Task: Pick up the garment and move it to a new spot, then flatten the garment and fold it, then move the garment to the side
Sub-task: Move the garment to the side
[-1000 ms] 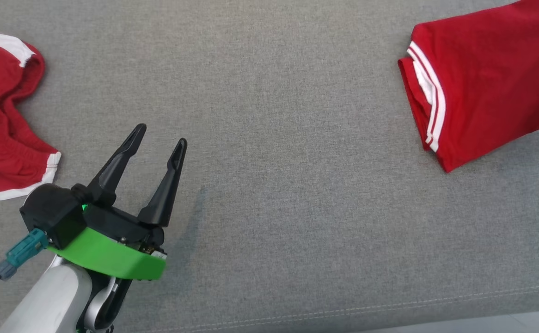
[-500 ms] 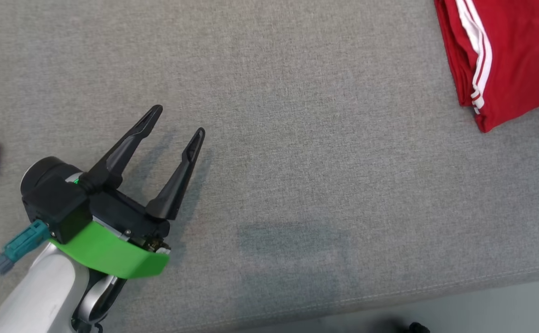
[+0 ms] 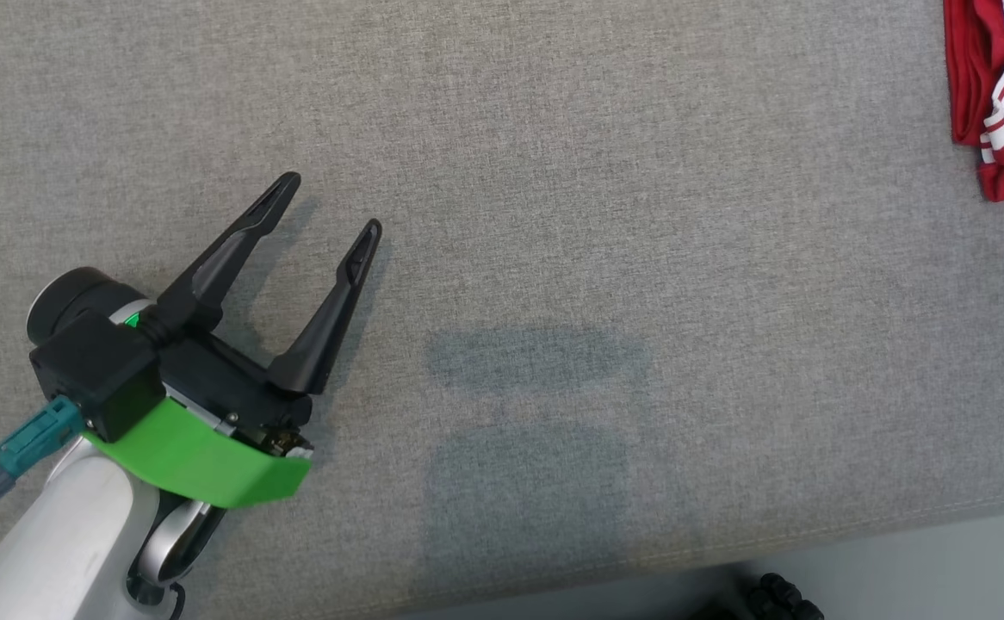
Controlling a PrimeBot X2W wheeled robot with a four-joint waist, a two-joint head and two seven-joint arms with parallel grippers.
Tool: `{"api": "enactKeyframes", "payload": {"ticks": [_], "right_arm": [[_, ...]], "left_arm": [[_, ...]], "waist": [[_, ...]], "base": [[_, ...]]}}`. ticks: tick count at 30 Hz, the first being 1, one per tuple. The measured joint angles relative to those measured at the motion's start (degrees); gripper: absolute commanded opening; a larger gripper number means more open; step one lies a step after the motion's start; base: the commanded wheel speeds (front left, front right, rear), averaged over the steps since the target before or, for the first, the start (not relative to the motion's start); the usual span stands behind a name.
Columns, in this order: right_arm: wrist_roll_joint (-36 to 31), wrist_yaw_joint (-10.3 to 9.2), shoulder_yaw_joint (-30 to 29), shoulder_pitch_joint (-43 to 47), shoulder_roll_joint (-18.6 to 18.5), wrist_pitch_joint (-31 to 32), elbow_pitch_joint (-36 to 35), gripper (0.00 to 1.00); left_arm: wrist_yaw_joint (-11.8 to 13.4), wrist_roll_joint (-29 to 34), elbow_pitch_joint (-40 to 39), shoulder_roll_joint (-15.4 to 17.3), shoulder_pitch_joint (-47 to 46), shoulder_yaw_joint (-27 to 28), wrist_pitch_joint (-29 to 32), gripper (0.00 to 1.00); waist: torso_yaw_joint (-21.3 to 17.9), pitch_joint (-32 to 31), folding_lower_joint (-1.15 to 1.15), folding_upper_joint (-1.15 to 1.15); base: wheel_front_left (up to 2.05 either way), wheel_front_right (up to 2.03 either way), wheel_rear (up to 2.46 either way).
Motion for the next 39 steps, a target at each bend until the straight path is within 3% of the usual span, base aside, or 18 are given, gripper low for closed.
{"api": "enactKeyframes", "payload": {"ticks": [12,26,30,33,39], "right_arm": [[-4.7,-0.58,1.6,-1.1,0.9,-1.8,1.1,1.0],[-8.8,2.5,4.7,0.1,4.6,-2.2,-7.3,1.0],[-9.2,2.65,4.4,3.3,5.1,-2.2,-9.8,1.0],[-9.2,4.04,4.5,6.5,6.3,-2.2,-11.3,1.0],[-9.2,4.2,5.3,14.2,8.8,-2.2,-14.0,1.0]], "left_arm": [[-0.9,0.0,4.2,-1.5,-0.2,-0.1,-1.3,1.0],[-0.4,-1.7,11.0,-4.3,0.8,2.5,-2.5,1.0],[0.2,-2.2,12.9,-5.5,2.4,3.0,-2.8,1.0],[0.6,-2.9,14.2,-5.7,3.4,3.8,-2.8,1.0],[1.4,-3.4,16.3,-7.2,5.7,4.1,-2.8,1.0]], "waist": [[0.4,-2.9,0.0,0.0],[0.8,-11.6,0.0,0.0],[1.0,-14.6,0.0,0.0],[1.4,-16.8,0.0,0.0],[2.6,-21.3,0.0,0.0]], "base": [[0.0,0.0,0.0],[0.0,0.0,0.0],[0.0,0.0,0.0],[0.0,0.0,0.0],[0.0,0.0,0.0]]}}
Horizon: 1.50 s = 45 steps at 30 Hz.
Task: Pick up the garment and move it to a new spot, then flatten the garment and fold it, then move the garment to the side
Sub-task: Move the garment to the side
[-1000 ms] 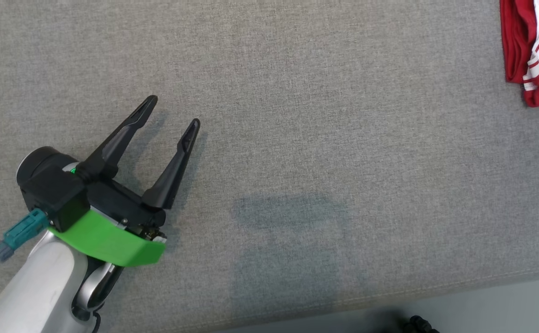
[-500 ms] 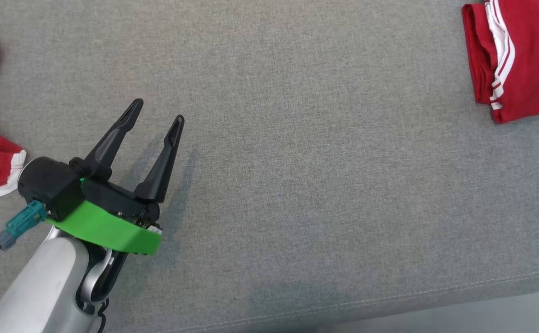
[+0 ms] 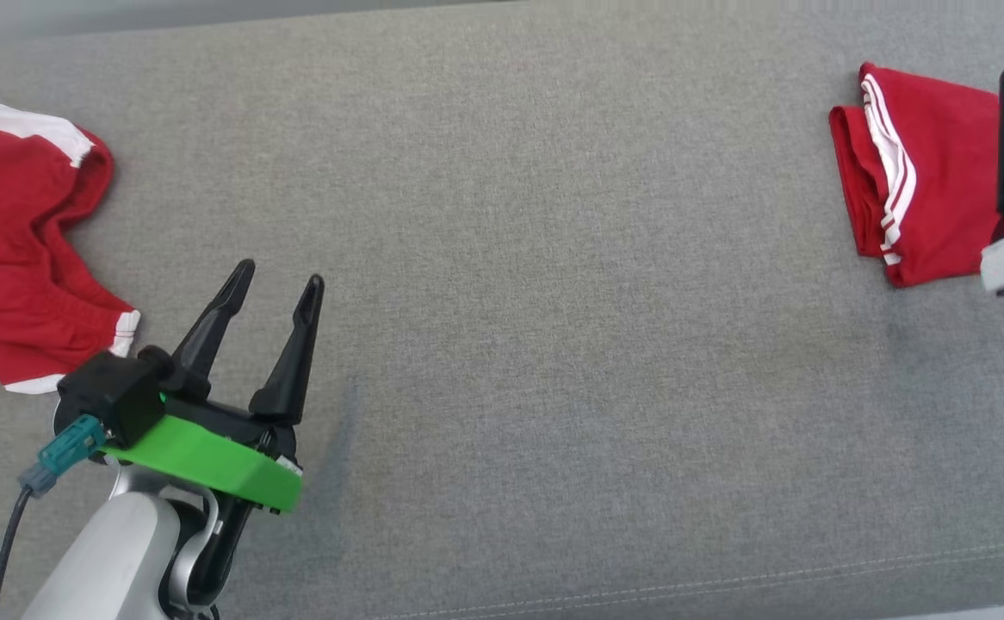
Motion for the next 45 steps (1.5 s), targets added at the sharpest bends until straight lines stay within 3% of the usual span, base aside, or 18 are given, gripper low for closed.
{"api": "enactKeyframes", "payload": {"ticks": [16,23,31,45], "right_arm": [[0.1,-0.19,1.0,18.1,6.4,0.0,-6.4,1.0],[-1.9,-1.55,1.8,22.7,8.5,0.0,-10.1,1.0],[-3.8,-3.69,1.5,26.0,10.0,0.0,-13.5,1.0],[-6.7,-4.88,0.4,29.4,10.1,0.0,-17.8,1.0]], "left_arm": [[4.3,-1.0,3.8,-0.2,8.4,3.2,0.0,1.0],[5.8,-1.0,3.5,-0.4,11.2,4.5,0.0,1.0],[6.3,-1.0,2.5,-0.3,13.5,5.7,0.0,1.0],[6.8,-0.7,0.3,-0.7,15.2,7.2,0.0,1.0]], "waist": [[5.0,-11.6,0.0,0.0],[6.8,-15.0,0.0,0.0],[7.3,-16.1,0.0,0.0],[7.2,-16.0,0.0,0.0]], "base": [[0.0,0.0,0.0],[0.0,0.0,0.0],[0.0,0.0,0.0],[0.0,0.0,0.0]]}}
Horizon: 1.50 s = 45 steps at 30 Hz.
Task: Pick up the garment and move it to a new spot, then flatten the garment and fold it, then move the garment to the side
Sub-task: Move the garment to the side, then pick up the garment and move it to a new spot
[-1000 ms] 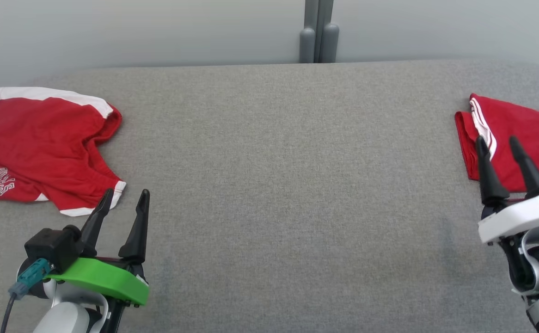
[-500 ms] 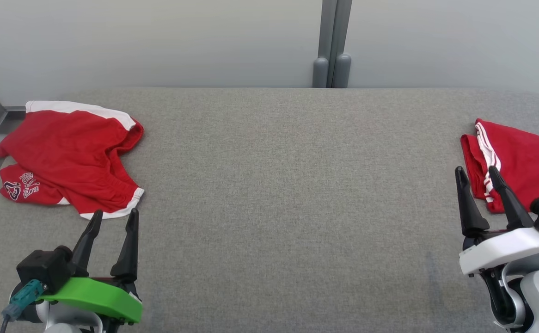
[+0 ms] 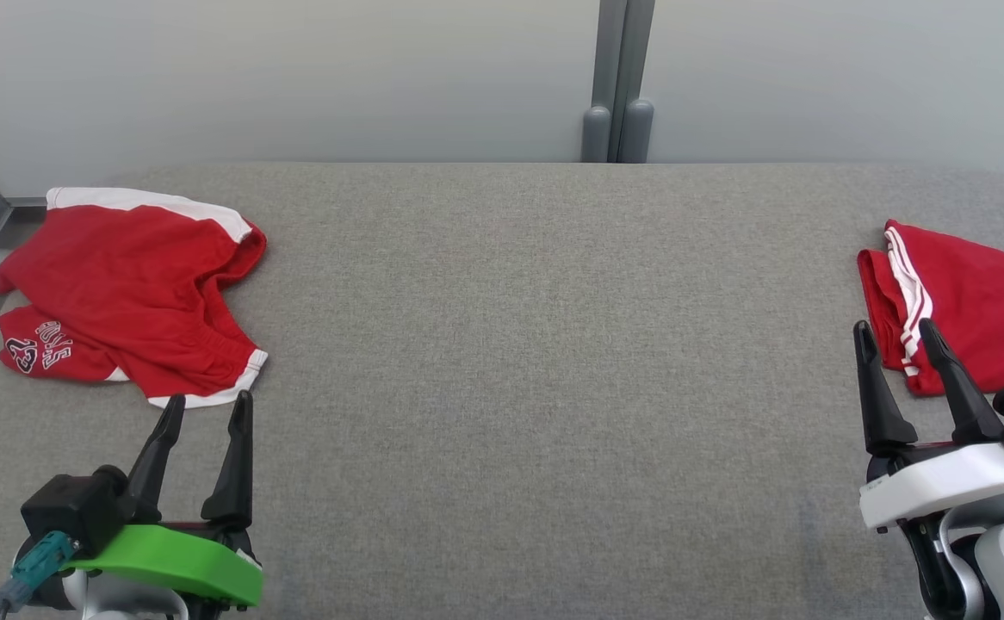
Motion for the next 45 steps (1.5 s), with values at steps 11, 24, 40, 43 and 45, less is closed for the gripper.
{"api": "enactKeyframes", "payload": {"ticks": [11,24,40,43,45], "right_arm": [[-0.6,-0.18,-0.2,1.2,0.7,0.0,-1.8,1.0],[-1.6,-0.53,-0.5,2.2,1.2,0.0,-3.1,1.0],[-2.0,-0.92,-0.7,4.1,1.6,0.0,-4.4,1.0],[-2.0,-0.91,-0.7,4.2,1.7,0.0,-4.6,1.0],[-2.0,-0.86,-0.6,4.2,1.8,0.0,-4.6,1.0]], "left_arm": [[0.1,0.6,-0.5,-0.4,0.1,0.2,0.0,1.0],[0.1,1.0,-0.9,-0.6,0.3,0.1,0.0,1.0],[0.1,1.5,-0.5,-1.0,0.3,-1.4,0.0,1.0],[0.1,1.7,-0.3,-1.0,0.3,-1.4,0.0,1.0],[0.1,1.8,-0.1,-1.0,0.3,-1.3,0.1,1.0]], "waist": [[0.0,0.1,0.0,0.0],[0.0,0.1,0.0,0.0],[4.1,0.0,0.0,0.0],[5.6,-0.1,0.0,0.0],[6.6,-0.2,0.0,0.0]], "base": [[0.0,0.0,0.0],[0.0,0.0,0.0],[0.0,0.0,0.0],[0.0,0.0,0.0],[0.0,0.0,0.0]]}}
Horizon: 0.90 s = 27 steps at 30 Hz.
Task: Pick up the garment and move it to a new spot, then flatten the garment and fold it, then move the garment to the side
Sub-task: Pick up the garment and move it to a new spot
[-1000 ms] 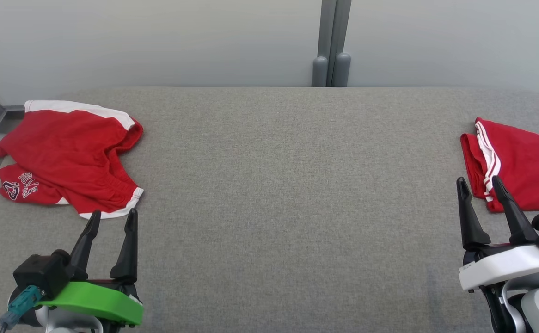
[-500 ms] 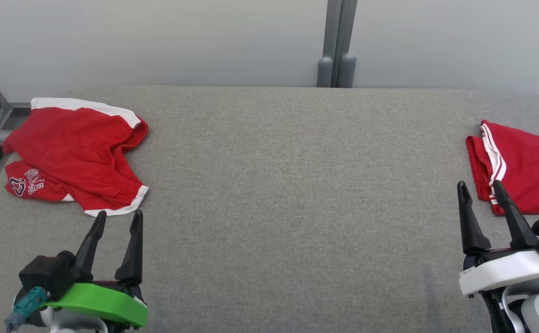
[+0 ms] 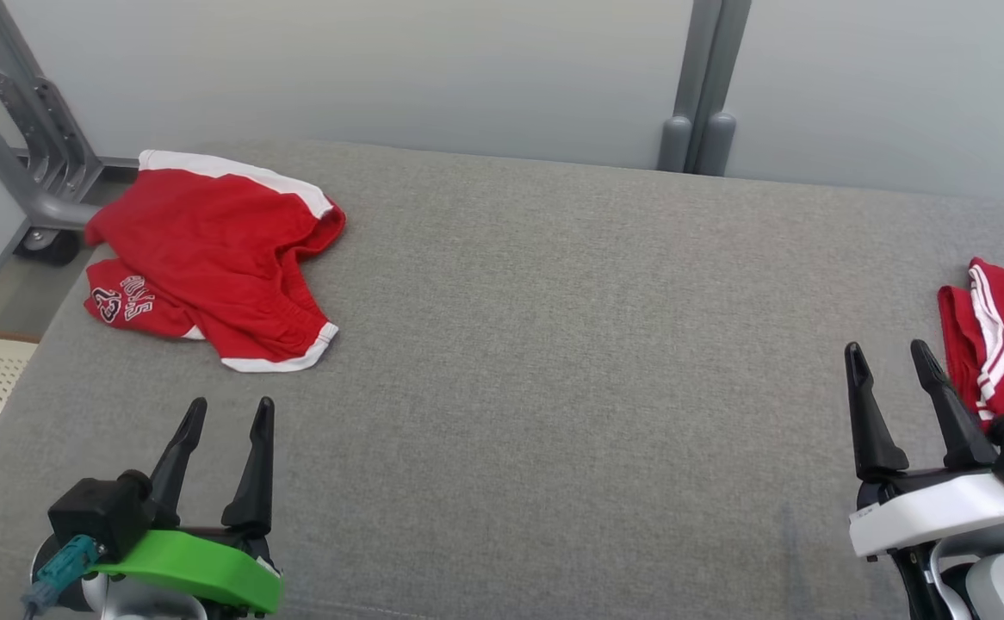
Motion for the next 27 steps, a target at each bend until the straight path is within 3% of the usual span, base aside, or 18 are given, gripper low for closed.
{"api": "enactKeyframes", "payload": {"ticks": [27], "right_arm": [[-1.0,2.12,4.5,-0.1,1.9,0.0,-0.1,1.0]], "left_arm": [[0.9,0.7,1.5,-0.2,0.0,2.3,0.6,1.0]], "waist": [[14.2,-0.1,0.0,0.0]], "base": [[0.0,0.0,0.0]]}}
